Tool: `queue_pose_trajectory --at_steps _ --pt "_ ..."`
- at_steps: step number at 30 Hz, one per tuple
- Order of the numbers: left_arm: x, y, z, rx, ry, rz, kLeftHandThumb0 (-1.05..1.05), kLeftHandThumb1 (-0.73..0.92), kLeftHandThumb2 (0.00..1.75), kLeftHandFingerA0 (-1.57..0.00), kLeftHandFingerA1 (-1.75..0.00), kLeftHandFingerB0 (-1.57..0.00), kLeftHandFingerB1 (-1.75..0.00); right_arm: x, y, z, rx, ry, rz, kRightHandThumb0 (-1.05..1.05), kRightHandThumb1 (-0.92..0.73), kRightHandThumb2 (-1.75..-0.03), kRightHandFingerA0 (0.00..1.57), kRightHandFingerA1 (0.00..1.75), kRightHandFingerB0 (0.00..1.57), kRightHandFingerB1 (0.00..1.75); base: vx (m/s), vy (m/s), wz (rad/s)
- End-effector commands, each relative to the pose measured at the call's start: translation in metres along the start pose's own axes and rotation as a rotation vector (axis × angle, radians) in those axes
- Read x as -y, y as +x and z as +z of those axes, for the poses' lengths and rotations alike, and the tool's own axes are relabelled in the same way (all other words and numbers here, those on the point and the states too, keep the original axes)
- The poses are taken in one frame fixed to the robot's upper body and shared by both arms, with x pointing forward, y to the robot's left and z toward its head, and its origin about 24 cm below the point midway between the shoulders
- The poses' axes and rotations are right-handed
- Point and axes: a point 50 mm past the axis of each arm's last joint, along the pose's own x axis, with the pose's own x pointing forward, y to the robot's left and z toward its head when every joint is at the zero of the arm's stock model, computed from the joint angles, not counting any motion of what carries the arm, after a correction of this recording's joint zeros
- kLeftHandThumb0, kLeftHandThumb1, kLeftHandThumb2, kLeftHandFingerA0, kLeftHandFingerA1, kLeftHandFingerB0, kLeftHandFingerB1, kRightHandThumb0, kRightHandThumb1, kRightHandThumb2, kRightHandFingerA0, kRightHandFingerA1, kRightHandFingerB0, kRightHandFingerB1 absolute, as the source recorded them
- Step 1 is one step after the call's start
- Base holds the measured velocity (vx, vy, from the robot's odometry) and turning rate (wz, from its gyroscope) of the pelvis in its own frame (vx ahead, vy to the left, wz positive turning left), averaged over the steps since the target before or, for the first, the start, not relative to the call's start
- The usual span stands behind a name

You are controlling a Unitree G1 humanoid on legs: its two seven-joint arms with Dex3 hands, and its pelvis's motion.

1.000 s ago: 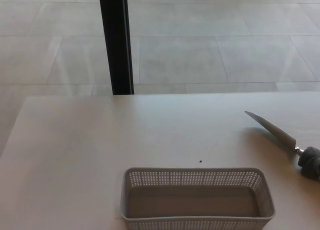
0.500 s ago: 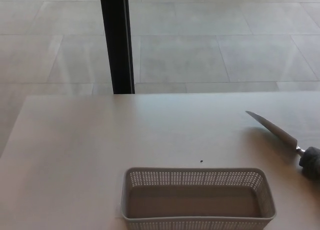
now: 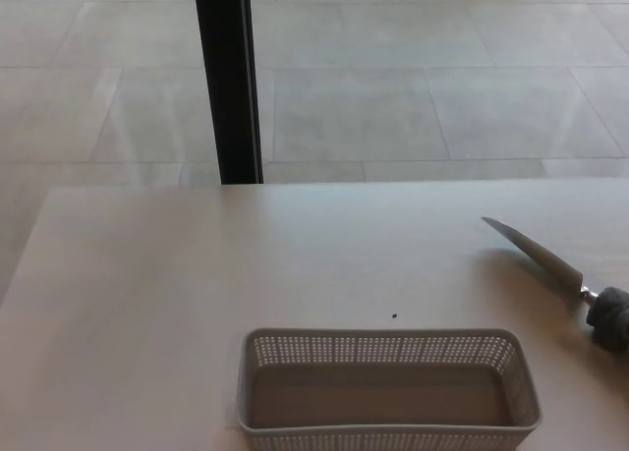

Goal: A garden tool is kept on the righthand side and a container is kept on the lefthand side on a desk infront of the robot. the robot uses its right hand to pick up the garden tool and makes a scooping motion inside the container

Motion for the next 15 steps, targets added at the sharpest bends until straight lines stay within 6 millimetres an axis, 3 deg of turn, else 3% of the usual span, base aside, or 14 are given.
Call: queue_pose_trajectory --at_steps 1,2,4,8,9,12,13,14,15 --pt "-0.002 -0.002 -0.002 0.035 -0.014 -0.002 -1.05 0.04 0.99 -0.97 -1.35 -0.97 -1.21 -0.005 0.008 -0.017 -0.138 -0.171 0.073 -1.03 -0.72 -1.13 0.03 0.10 0.13 0.15 0.00 0.000 0.00" --pt "-0.002 -0.002 -0.001 0.037 -0.009 -0.005 -0.24 -0.31 0.74 -1.08 -1.17 -1.03 -1.10 -0.007 0.010 -0.017 -0.149 -0.179 0.080 -1.02 -0.71 -1.11 0.01 0.11 0.10 0.17 0.00 0.000 0.00" --pt "-0.003 -0.002 -0.003 0.029 -0.016 0.002 -0.22 -0.31 0.74 -1.11 -1.16 -1.07 -1.10 -0.011 0.012 -0.016 -0.149 -0.189 0.091 -1.00 -0.70 -1.10 0.02 0.13 0.13 0.18 0.00 0.000 0.00" --pt "-0.003 -0.003 -0.003 0.027 -0.020 0.002 -0.24 -0.31 0.76 -1.10 -1.19 -1.04 -1.11 -0.014 0.015 -0.013 -0.151 -0.220 0.097 -0.96 -0.67 -1.09 0.02 0.16 0.10 0.20 0.00 0.000 0.00" --pt "-0.003 -0.003 -0.005 0.012 -0.012 0.006 -1.05 -0.02 1.03 -1.02 -1.31 -0.95 -1.20 -0.016 0.018 -0.008 -0.145 -0.226 0.100 -0.95 -0.67 -1.06 0.01 0.17 0.10 0.22 0.00 0.000 0.00" --pt "-0.003 -0.003 -0.007 -0.002 -0.005 0.005 -1.05 -0.01 1.00 -0.96 -1.29 -0.93 -1.19 -0.018 0.022 -0.001 -0.145 -0.234 0.106 -0.95 -0.65 -1.04 0.01 0.16 0.10 0.22 0.00 0.000 0.00" --pt "-0.003 -0.003 -0.006 0.006 0.002 0.003 -0.22 -0.27 0.74 -1.10 -1.13 -1.06 -1.08 -0.018 0.023 0.000 -0.151 -0.243 0.109 -0.94 -0.65 -1.03 0.02 0.15 0.11 0.22 0.00 0.000 0.00" --pt "-0.004 -0.003 -0.007 0.003 -0.015 0.008 -1.05 -0.04 1.18 -0.79 -1.44 -0.80 -1.30 -0.018 0.027 0.002 -0.160 -0.255 0.108 -0.94 -0.64 -1.03 0.01 0.15 0.11 0.22 0.00 0.000 0.00" --pt "-0.003 -0.003 -0.007 0.008 -0.017 0.004 -1.05 -0.07 1.19 -0.83 -1.44 -0.87 -1.24 -0.017 0.029 0.002 -0.171 -0.260 0.107 -0.95 -0.63 -1.03 0.01 0.13 0.11 0.22 0.00 0.000 0.00"
